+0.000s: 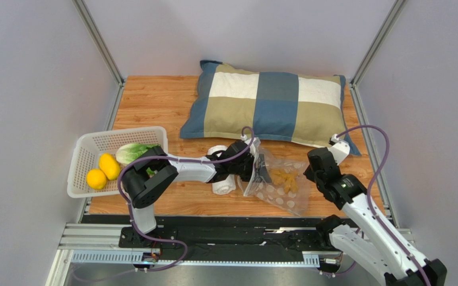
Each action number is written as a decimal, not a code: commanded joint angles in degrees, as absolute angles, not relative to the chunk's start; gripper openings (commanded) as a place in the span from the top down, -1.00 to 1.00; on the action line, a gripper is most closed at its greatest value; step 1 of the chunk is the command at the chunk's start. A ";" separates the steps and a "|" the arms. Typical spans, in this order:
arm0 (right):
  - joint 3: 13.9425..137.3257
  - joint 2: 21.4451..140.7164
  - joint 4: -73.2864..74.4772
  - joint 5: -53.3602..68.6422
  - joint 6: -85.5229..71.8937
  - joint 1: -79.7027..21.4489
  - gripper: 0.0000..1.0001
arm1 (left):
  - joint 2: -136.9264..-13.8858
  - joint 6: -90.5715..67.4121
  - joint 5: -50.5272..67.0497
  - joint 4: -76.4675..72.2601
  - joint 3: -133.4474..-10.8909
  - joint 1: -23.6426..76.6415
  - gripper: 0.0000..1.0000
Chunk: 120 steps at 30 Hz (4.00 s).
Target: Open the zip-top bag and remove the fake food
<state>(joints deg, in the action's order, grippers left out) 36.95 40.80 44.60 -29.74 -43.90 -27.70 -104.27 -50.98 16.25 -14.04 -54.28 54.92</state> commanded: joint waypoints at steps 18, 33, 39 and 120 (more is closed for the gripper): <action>32.69 65.90 23.03 -26.72 -41.13 -26.02 1.00 | -109.60 -44.91 17.58 -23.91 -57.22 54.76 -0.21; 32.52 71.37 18.81 -20.13 -40.52 -25.84 1.00 | -112.94 -40.34 12.67 -17.77 -63.72 54.75 -0.25; 33.66 70.05 20.56 -19.07 -40.08 -25.84 1.00 | -110.92 -42.45 6.51 -13.61 -62.50 55.02 -0.32; 29.27 68.20 23.82 -20.47 -47.63 -17.76 1.00 | -94.05 -39.64 2.46 -1.33 -55.90 54.67 1.00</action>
